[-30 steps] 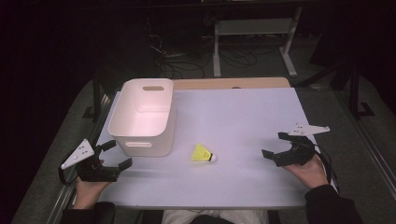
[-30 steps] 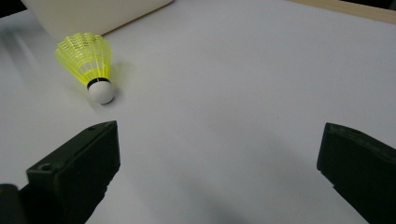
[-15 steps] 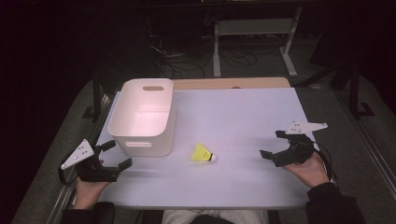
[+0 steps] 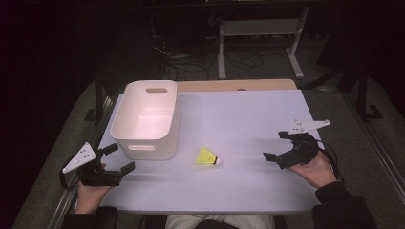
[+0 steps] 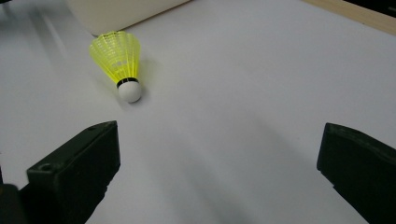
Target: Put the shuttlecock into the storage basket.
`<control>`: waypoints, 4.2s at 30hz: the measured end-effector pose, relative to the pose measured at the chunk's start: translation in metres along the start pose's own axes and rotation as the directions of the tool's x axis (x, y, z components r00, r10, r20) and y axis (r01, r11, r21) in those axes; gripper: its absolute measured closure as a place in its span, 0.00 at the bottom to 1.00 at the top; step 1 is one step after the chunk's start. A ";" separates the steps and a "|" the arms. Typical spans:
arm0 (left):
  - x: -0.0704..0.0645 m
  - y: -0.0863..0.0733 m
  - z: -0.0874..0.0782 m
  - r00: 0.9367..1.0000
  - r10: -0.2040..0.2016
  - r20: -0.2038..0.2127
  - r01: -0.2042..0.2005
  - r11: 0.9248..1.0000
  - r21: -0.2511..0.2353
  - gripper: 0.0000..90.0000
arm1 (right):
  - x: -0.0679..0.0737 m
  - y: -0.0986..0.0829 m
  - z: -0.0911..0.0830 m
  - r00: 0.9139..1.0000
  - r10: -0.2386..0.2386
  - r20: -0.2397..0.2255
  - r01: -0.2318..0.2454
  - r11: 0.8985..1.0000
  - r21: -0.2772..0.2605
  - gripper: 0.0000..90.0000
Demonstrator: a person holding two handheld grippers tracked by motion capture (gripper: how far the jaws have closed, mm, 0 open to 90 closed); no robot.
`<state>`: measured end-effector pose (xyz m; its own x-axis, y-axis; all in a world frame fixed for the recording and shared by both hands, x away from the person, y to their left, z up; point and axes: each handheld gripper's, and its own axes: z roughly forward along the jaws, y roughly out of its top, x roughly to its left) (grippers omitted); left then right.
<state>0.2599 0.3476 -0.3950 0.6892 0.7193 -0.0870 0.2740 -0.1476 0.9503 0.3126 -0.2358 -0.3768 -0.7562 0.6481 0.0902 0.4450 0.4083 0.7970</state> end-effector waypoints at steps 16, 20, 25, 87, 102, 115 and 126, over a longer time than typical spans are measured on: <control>0.000 0.000 0.000 1.000 0.001 0.002 -0.001 1.000 0.000 0.00 | 0.005 0.027 0.004 0.998 -0.053 -0.024 0.054 0.998 0.038 0.00; 0.000 0.000 0.000 1.000 0.001 0.003 -0.001 1.000 -0.001 0.00 | 0.008 0.035 0.006 0.997 -0.069 -0.040 0.071 0.996 0.051 0.00; 0.000 0.000 0.000 1.000 0.002 0.004 -0.002 1.000 0.000 0.00 | 0.009 0.040 0.008 0.996 -0.080 -0.048 0.083 0.995 0.062 0.00; 0.000 0.000 0.000 1.000 0.003 0.007 -0.003 1.000 0.000 0.00 | 0.035 0.094 0.068 0.964 -0.198 -0.179 0.229 0.957 0.179 0.00; 0.000 0.000 0.000 1.000 0.002 0.007 -0.002 1.000 -0.003 0.00 | 0.041 0.094 0.087 0.956 -0.206 -0.210 0.247 0.949 0.196 0.00; 0.000 0.000 0.000 1.000 0.001 0.007 -0.001 1.000 -0.003 0.00 | 0.044 0.093 0.098 0.951 -0.211 -0.226 0.259 0.943 0.210 0.00; 0.000 0.000 0.000 1.000 0.001 0.008 -0.001 1.000 -0.003 0.00 | 0.047 0.090 0.109 0.948 -0.205 -0.243 0.262 0.936 0.235 0.00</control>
<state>0.2596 0.3476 -0.3950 0.6948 0.7137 -0.0884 0.2714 -0.1463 0.9513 0.3692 -0.0987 -0.3657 -0.9246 0.3749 0.0673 0.3309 0.7032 0.6293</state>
